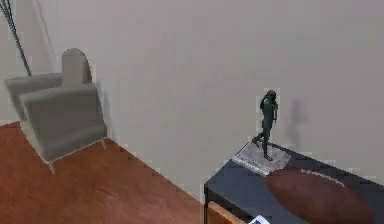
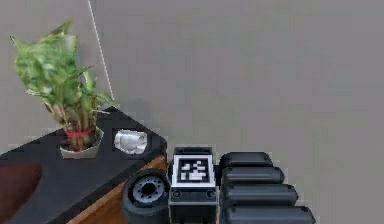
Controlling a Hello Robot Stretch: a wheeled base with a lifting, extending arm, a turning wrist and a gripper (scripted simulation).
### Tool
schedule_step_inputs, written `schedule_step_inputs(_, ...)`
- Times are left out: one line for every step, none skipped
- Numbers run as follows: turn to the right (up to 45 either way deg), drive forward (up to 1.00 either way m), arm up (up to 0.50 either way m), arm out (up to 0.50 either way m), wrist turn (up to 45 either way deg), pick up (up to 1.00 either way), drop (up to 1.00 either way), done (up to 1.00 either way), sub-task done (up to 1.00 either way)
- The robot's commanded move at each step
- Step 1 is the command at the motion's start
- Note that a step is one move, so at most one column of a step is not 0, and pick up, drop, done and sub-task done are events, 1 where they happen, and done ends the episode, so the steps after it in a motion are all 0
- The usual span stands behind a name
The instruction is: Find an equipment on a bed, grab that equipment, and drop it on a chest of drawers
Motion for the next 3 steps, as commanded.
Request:
schedule_step_inputs(36.0, 0.00, 0.00, 0.00, 0.0, 0.00, 0.00, 0.00, 0.00)
schedule_step_inputs(-45.0, 0.00, 0.00, 0.00, 0.0, 0.00, 0.00, 0.00, 0.00)
schedule_step_inputs(-45.0, 0.00, 0.00, 0.00, 0.0, 0.00, 0.00, 0.00, 0.00)
